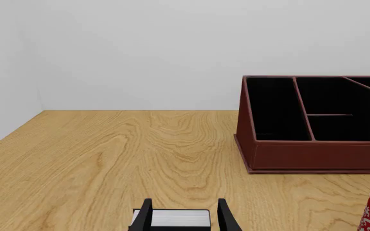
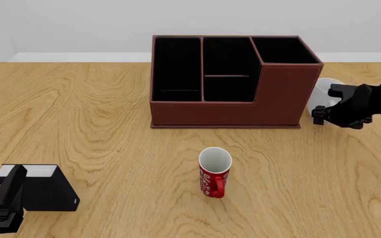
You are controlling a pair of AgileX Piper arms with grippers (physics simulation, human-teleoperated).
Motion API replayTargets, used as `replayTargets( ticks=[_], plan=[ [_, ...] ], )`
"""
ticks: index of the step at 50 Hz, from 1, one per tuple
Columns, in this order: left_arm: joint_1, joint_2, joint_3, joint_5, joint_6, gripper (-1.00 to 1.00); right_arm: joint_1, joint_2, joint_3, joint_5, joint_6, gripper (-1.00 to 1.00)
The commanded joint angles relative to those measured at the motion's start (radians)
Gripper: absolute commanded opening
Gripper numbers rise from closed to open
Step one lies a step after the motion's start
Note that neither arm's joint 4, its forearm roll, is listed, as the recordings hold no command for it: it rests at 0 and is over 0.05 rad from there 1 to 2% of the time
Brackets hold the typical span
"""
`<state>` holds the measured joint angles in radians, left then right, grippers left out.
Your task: Pick up the white mug and place it to the right of the caddy.
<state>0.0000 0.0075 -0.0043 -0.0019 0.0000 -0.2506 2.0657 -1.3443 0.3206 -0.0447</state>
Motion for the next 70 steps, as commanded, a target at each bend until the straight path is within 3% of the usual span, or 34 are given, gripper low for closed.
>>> replayTargets(
  ticks=[1, 70],
  plan=[
    [0.0, 0.0, 0.0, 0.0, 0.0, 1.0, 0.006, -0.028, 0.031, -0.011, 0.003, 1.0],
    [0.0, 0.0, 0.0, 0.0, 0.0, 1.0, 0.02, -0.145, 0.177, -0.077, 0.022, 1.0]
  ],
)
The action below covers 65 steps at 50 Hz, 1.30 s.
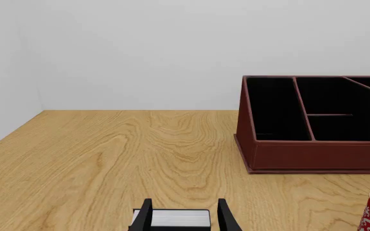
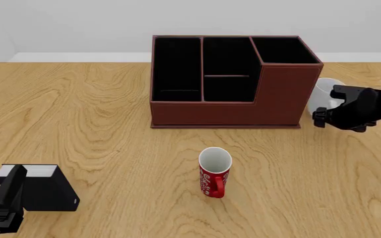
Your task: Pick up the white mug and place it to the right of the caddy.
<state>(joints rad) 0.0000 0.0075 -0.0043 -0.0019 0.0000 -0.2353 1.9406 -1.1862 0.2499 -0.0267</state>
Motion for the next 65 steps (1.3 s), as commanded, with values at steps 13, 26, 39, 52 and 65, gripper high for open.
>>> replayTargets(
  ticks=[13, 26, 39, 52, 65],
  plan=[
    [0.0, 0.0, 0.0, 0.0, 0.0, 1.0, 0.012, -0.039, 0.048, -0.023, 0.016, 1.0],
    [0.0, 0.0, 0.0, 0.0, 0.0, 1.0, 0.013, -0.068, 0.09, -0.041, 0.018, 1.0],
    [0.0, 0.0, 0.0, 0.0, 0.0, 1.0, 0.009, -0.089, 0.112, -0.044, 0.011, 1.0],
    [0.0, 0.0, 0.0, 0.0, 0.0, 1.0, 0.008, -0.122, 0.133, -0.039, 0.012, 1.0],
    [0.0, 0.0, 0.0, 0.0, 0.0, 1.0, 0.006, -0.145, 0.149, -0.041, 0.013, 1.0]
  ],
)
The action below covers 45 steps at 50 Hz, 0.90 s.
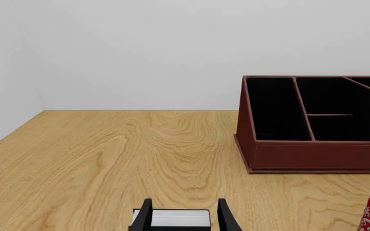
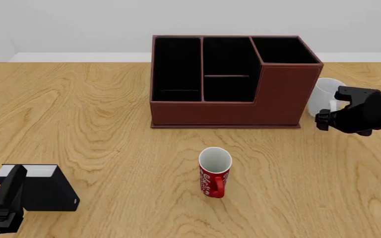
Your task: Pick up the white mug and place it to the right of the caddy.
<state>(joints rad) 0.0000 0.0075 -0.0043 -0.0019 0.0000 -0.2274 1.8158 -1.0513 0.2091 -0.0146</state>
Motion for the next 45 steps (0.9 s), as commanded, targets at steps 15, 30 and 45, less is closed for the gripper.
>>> replayTargets(
  ticks=[15, 30, 45],
  plan=[
    [0.0, 0.0, 0.0, 0.0, 0.0, 1.0, -0.011, -0.057, 0.036, 0.004, -0.006, 1.0],
    [0.0, 0.0, 0.0, 0.0, 0.0, 1.0, 0.001, -0.108, 0.06, 0.009, 0.004, 1.0],
    [0.0, 0.0, 0.0, 0.0, 0.0, 1.0, 0.015, -0.154, 0.082, 0.013, 0.011, 1.0]
  ],
)
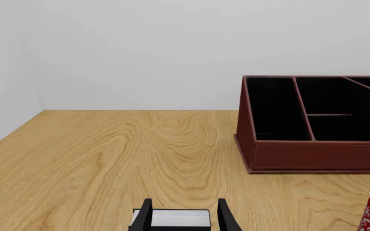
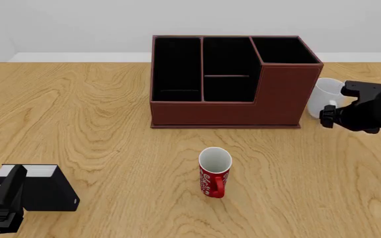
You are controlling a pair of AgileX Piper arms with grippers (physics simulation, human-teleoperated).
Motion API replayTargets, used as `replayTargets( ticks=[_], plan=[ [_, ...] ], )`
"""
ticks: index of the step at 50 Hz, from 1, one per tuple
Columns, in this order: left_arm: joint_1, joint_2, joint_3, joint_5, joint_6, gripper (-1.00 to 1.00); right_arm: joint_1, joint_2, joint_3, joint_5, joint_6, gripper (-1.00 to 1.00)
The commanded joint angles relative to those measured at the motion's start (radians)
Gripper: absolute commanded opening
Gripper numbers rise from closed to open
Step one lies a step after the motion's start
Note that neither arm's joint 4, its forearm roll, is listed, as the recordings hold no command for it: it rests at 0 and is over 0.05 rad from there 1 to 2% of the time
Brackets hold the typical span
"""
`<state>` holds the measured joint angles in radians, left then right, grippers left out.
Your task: Pick up the white mug and place it to the right of the caddy.
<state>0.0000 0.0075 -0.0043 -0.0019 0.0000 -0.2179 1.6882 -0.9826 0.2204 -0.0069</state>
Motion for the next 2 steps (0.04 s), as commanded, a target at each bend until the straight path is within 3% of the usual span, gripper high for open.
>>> replayTargets(
  ticks=[1, 2],
  plan=[
    [0.0, 0.0, 0.0, 0.0, 0.0, 1.0, 0.008, -0.028, 0.016, 0.001, 0.005, 1.0],
    [0.0, 0.0, 0.0, 0.0, 0.0, 1.0, 0.008, -0.028, 0.017, 0.0, 0.004, 1.0]
  ],
)
